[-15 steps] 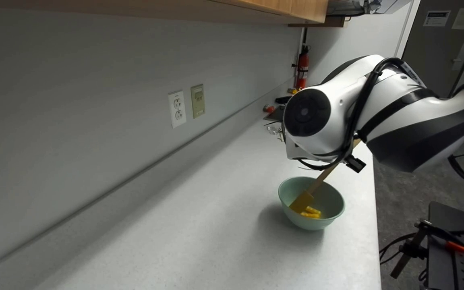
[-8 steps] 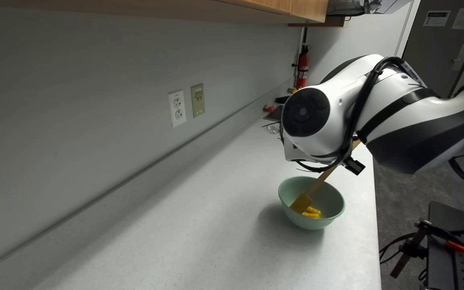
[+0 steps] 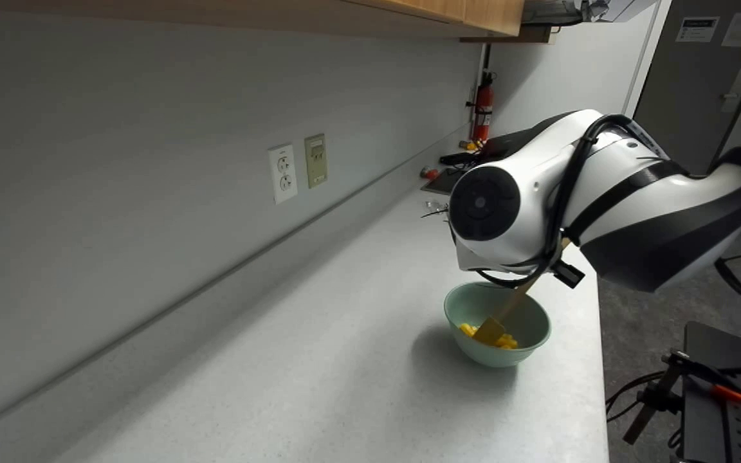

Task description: Use the spatula to stir the contents in the bowl

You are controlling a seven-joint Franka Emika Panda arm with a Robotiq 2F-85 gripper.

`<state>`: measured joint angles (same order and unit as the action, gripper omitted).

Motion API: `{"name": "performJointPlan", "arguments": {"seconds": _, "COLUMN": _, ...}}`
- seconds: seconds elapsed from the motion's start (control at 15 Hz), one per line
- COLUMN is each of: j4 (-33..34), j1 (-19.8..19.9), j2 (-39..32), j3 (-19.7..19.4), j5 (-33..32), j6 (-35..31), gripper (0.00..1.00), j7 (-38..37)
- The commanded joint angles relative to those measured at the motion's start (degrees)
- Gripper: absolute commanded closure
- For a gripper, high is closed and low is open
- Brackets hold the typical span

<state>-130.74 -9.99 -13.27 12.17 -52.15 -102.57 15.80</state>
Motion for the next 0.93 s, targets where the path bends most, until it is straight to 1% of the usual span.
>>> {"name": "performJointPlan", "arguments": {"seconds": 0.0, "j4": 0.01, "j1": -0.41, "j2": 1.11, "j3": -0.31, "j5": -2.17, "j6": 1.56, "gripper": 0.96, "j7": 0.56}}
{"name": "performJointPlan", "arguments": {"seconds": 0.4, "j4": -0.29, "j1": -0.42, "j2": 2.22, "j3": -0.29, "j5": -5.4, "j6": 4.52, "gripper": 0.96, "j7": 0.41}}
{"name": "performJointPlan", "arguments": {"seconds": 0.87, "j4": 0.12, "j1": -0.5, "j2": 2.15, "j3": -0.03, "j5": -5.56, "j6": 8.46, "gripper": 0.96, "j7": 1.12}}
